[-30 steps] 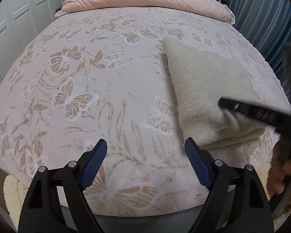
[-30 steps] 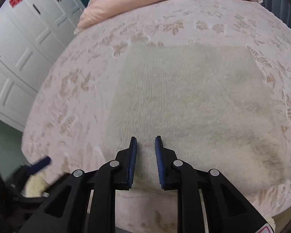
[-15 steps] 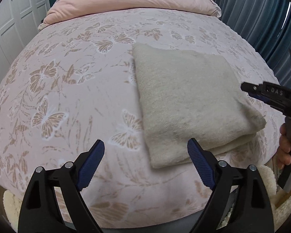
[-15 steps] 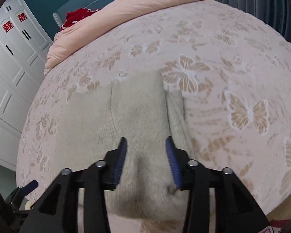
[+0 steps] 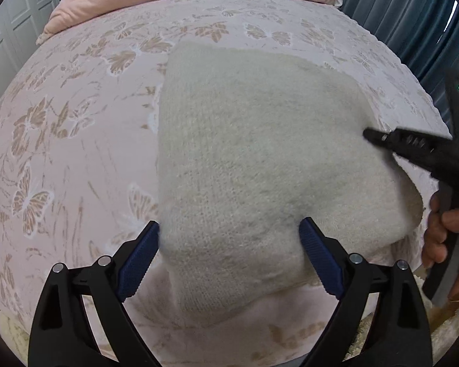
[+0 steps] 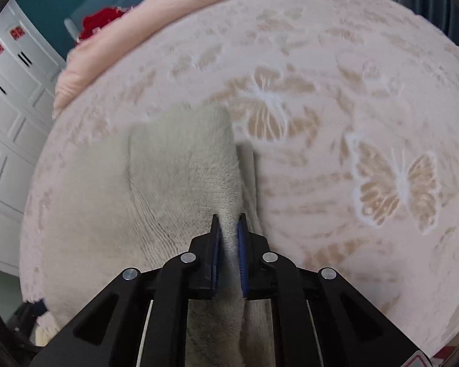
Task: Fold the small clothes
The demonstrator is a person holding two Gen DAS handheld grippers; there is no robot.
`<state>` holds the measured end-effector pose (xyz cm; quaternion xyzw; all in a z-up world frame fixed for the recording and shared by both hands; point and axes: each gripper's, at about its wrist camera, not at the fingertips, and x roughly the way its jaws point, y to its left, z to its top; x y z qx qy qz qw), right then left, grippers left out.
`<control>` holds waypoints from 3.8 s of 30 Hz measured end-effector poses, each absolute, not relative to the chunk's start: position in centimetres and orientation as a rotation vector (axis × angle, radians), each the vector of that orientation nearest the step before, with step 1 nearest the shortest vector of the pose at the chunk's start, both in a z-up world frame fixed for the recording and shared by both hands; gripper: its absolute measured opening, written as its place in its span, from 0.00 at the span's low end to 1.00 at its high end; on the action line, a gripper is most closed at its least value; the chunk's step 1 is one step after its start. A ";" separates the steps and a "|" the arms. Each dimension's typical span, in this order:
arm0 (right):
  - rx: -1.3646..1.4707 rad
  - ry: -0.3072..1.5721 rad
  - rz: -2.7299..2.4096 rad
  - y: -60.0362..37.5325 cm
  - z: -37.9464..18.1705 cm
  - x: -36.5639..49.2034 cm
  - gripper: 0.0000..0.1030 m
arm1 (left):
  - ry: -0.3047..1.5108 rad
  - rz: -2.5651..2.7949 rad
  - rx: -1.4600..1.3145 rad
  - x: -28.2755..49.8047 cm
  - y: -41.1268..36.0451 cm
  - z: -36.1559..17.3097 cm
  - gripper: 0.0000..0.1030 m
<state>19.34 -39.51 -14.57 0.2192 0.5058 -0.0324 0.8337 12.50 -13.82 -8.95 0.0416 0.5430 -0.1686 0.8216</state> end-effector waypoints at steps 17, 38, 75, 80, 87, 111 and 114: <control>0.305 1.047 -0.068 -33.2 -8.9 13.6 0.15 | 1.134 -0.329 0.099 11.2 -12.7 -8.0 0.87; 0.279 1.010 0.054 -28.2 -5.8 15.9 0.19 | 1.181 -0.271 0.083 9.2 -7.9 -8.5 0.88; 0.648 1.017 -0.067 -40.7 -12.0 10.1 0.63 | 1.279 -0.402 -0.275 15.0 -9.7 -8.2 0.92; 0.784 1.067 0.018 -39.9 -14.7 12.1 0.70 | 1.341 -0.378 -0.406 17.7 -9.1 -11.6 0.93; 0.822 1.062 0.026 -38.0 -16.3 14.8 0.78 | 1.382 -0.400 -0.417 19.2 -11.4 -13.4 0.96; 0.893 1.102 0.001 -36.0 -14.8 4.2 0.55 | 1.462 -0.493 -0.271 10.6 -10.9 -11.8 0.85; 0.872 1.100 -0.013 -35.9 -14.5 5.0 0.39 | 1.460 -0.464 -0.284 11.1 -11.3 -11.2 0.78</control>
